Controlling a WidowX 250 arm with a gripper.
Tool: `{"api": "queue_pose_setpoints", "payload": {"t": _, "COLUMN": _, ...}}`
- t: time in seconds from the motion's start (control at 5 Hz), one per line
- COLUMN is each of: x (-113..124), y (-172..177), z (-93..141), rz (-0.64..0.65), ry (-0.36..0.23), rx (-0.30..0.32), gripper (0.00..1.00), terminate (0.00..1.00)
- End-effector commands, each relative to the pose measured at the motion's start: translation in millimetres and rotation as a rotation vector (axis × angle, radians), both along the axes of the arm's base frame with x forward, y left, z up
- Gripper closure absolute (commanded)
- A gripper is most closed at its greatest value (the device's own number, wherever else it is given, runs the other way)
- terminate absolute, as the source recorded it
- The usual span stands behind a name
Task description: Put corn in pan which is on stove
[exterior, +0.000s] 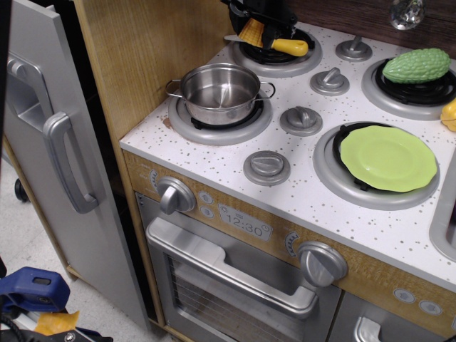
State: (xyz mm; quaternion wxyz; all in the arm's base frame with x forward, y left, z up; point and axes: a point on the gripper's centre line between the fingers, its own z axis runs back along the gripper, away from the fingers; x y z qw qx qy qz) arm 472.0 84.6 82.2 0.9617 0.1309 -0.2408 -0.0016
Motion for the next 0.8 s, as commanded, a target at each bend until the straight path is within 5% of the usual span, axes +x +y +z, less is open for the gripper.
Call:
{"api": "queue_pose_setpoints", "payload": {"t": 0.0, "x": -18.3, "y": 0.6, "z": 56.3, "rz": 0.056, "ry": -0.119, "rx": 0.04, "gripper": 0.0, "terminate": 0.0}}
{"api": "queue_pose_setpoints", "payload": {"t": 0.6, "x": -52.6, "y": 13.3, "z": 33.5, "rz": 0.106, "ry": -0.151, "rx": -0.029, "gripper": 0.0, "terminate": 0.0}}
